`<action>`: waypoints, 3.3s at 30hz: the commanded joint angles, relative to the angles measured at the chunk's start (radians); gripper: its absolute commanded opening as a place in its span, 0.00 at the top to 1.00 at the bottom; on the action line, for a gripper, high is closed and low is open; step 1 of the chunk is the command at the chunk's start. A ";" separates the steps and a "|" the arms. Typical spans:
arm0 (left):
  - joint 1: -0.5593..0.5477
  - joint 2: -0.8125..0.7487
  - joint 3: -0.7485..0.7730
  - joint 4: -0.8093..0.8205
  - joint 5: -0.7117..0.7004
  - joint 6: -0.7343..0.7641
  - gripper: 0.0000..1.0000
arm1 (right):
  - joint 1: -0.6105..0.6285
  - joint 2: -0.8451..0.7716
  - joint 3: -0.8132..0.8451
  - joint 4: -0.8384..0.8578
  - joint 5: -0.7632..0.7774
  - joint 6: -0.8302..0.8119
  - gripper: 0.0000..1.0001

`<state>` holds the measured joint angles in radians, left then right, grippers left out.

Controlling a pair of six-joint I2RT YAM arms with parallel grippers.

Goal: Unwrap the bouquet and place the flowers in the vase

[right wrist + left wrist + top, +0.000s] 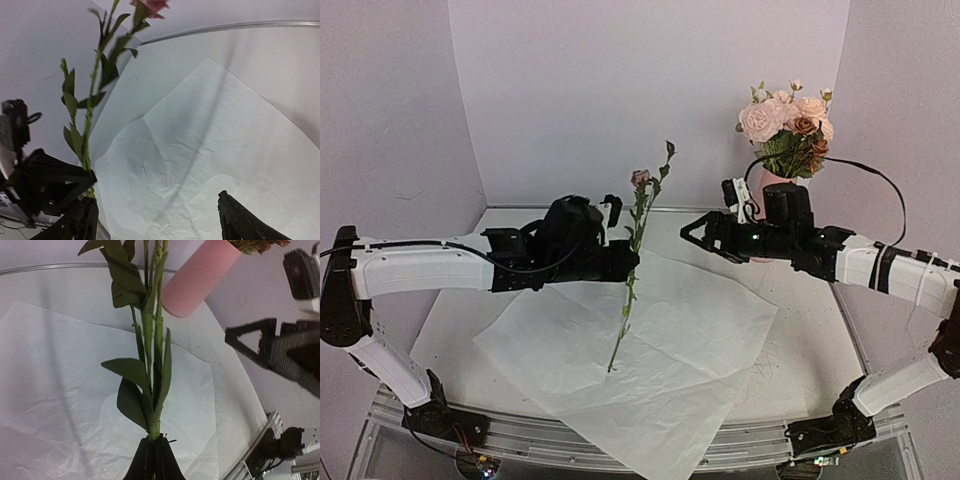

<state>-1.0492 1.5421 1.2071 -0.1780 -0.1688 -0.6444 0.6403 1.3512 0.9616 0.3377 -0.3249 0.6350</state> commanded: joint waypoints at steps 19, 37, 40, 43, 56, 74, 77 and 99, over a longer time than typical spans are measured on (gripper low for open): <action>-0.009 -0.090 -0.083 0.332 0.379 0.162 0.97 | 0.010 -0.006 0.059 0.282 -0.312 0.153 0.36; -0.011 -0.102 -0.093 0.335 0.384 0.172 0.94 | 0.010 0.025 0.065 0.316 -0.375 0.194 0.53; -0.011 -0.105 -0.097 0.334 0.381 0.171 0.94 | 0.011 0.039 0.070 0.334 -0.409 0.204 0.51; -0.011 -0.104 -0.100 0.334 0.382 0.171 0.94 | 0.014 0.051 0.074 0.339 -0.416 0.212 0.51; -0.010 -0.101 -0.110 0.333 0.377 0.168 0.93 | 0.027 0.066 0.090 0.344 -0.390 0.228 0.67; -0.011 -0.107 -0.128 0.329 0.362 0.163 0.91 | 0.048 0.114 0.118 0.305 -0.367 0.203 0.97; -0.011 -0.123 -0.145 0.328 0.329 0.168 0.63 | 0.046 0.092 0.128 0.256 -0.344 0.157 1.00; -0.011 -0.203 -0.211 0.325 0.165 0.185 0.25 | -0.148 -0.234 0.253 -0.200 1.033 -0.387 1.00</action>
<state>-1.0576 1.3396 0.9684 0.1150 -0.0070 -0.4709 0.5598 1.0941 1.1679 0.1158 0.5005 0.2753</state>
